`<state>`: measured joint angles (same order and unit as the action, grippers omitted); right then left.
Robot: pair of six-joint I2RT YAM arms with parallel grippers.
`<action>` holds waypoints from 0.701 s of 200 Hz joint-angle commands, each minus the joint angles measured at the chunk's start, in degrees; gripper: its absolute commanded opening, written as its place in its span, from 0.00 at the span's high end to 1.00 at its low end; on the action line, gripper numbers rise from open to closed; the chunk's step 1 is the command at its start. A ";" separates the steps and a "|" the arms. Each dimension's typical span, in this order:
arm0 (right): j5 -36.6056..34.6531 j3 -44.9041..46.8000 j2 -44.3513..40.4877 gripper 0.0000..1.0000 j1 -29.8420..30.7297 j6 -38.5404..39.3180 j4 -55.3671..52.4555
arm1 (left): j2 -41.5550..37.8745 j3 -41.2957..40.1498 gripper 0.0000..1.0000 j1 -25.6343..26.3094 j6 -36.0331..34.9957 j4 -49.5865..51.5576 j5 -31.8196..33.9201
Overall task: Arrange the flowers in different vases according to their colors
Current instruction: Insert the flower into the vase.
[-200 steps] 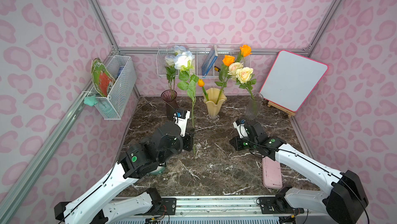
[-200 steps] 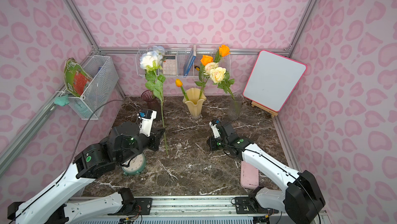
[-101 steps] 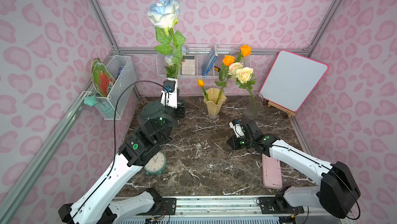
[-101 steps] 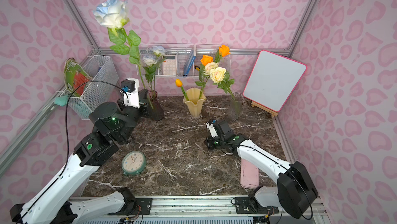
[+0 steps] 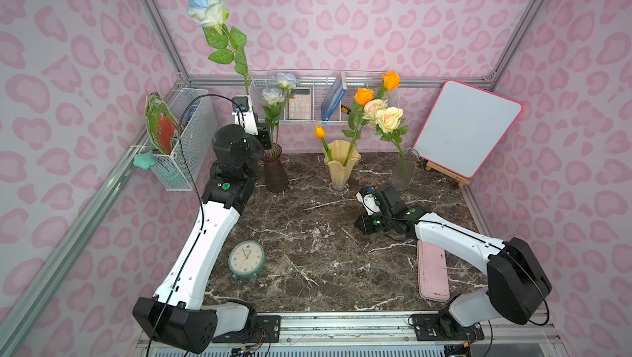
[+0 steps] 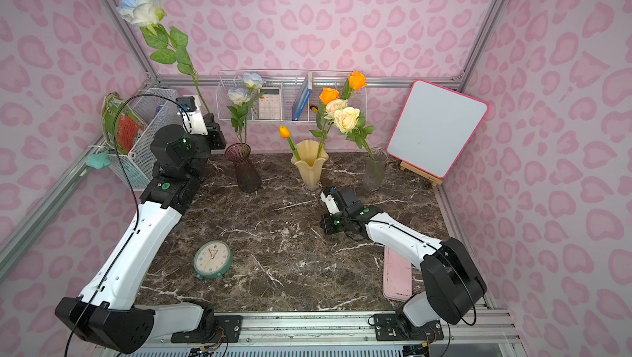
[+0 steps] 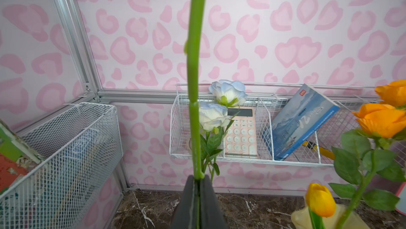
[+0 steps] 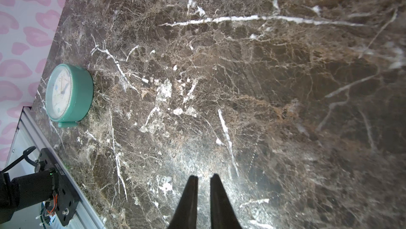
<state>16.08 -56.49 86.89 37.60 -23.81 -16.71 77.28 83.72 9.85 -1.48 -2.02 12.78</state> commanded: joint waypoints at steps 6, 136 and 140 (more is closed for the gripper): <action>0.47 -2.48 2.91 0.84 -0.36 2.38 -1.19 | 3.76 -0.05 1.00 -1.79 1.59 -7.84 -6.09; 2.98 -4.88 9.89 0.85 -4.99 5.28 -1.35 | 18.29 -12.82 1.00 -3.51 -1.87 -26.76 -7.95; 3.08 -4.86 9.98 0.85 -5.07 5.31 -1.39 | 18.66 -13.08 1.00 -3.52 -1.93 -26.80 -7.91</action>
<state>18.24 -61.23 96.40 32.88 -19.31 -18.22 94.45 72.10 6.44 -2.13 -23.33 4.91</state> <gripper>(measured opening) 0.154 0.079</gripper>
